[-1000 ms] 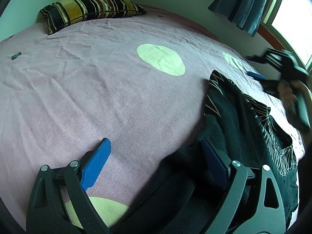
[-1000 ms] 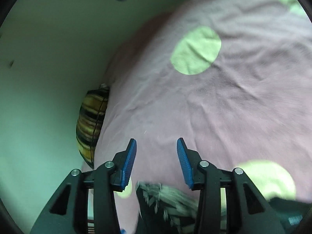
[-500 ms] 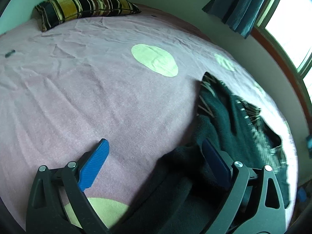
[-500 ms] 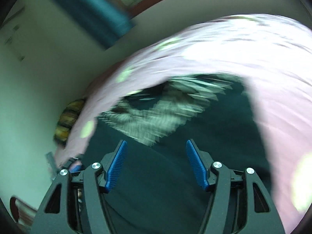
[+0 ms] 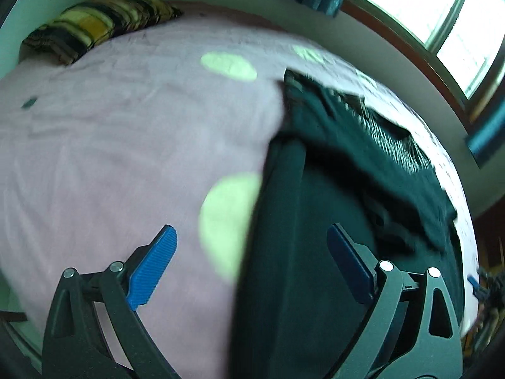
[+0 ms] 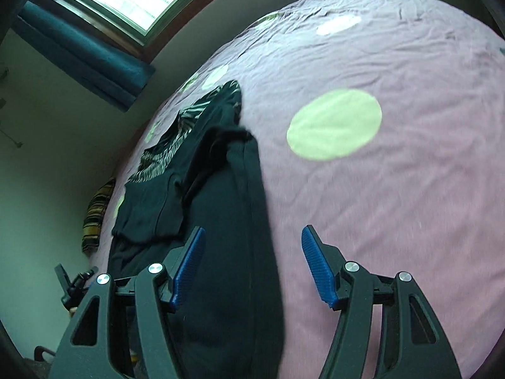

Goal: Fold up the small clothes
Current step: 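Open the right gripper and release the folded sweatshirt, then bring both open grippers to the ribbed hem of the sweatshirt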

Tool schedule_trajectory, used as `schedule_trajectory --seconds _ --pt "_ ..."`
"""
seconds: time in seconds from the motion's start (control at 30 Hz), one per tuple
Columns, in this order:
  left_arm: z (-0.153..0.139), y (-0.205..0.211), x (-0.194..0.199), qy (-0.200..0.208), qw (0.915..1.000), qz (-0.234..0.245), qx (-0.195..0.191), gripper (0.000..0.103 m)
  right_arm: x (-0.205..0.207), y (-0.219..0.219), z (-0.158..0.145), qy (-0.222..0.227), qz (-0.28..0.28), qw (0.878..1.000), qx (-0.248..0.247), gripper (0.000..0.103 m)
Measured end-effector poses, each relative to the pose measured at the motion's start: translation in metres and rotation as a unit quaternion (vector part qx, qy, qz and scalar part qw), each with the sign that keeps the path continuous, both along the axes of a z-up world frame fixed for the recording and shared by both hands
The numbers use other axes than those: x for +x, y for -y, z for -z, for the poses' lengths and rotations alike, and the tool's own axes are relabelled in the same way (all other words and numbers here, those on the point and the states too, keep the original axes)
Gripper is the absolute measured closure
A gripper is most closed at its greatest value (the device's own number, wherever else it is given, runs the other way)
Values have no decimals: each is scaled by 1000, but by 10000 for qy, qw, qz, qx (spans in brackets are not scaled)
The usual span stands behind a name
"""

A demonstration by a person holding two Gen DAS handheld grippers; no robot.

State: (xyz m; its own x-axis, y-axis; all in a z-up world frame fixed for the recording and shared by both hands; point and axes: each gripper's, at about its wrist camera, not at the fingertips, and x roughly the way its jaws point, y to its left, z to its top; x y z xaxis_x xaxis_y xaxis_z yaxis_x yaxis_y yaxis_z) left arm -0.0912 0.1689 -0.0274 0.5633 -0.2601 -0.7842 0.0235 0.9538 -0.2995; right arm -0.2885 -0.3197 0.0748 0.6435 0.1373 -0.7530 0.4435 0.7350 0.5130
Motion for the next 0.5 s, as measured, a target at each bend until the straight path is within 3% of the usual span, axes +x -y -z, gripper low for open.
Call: schedule_trajectory --seconds 0.13,0.27,0.33,0.5 --pt "15 -21 -36 -440 9963 442 -585 7 -20 -11 3 62 -250 9995 199 40" --pt "16 -26 -60 -398 9925 832 -797 7 -31 -19 8 113 -448 9983 366 40" --pt "20 -25 -64 -500 9860 1085 -1164 7 -36 -23 12 125 -560 9970 513 40" --pt "22 -17 -73 -465 9845 1191 -1198 7 -51 -31 26 -52 -678 9953 695 40"
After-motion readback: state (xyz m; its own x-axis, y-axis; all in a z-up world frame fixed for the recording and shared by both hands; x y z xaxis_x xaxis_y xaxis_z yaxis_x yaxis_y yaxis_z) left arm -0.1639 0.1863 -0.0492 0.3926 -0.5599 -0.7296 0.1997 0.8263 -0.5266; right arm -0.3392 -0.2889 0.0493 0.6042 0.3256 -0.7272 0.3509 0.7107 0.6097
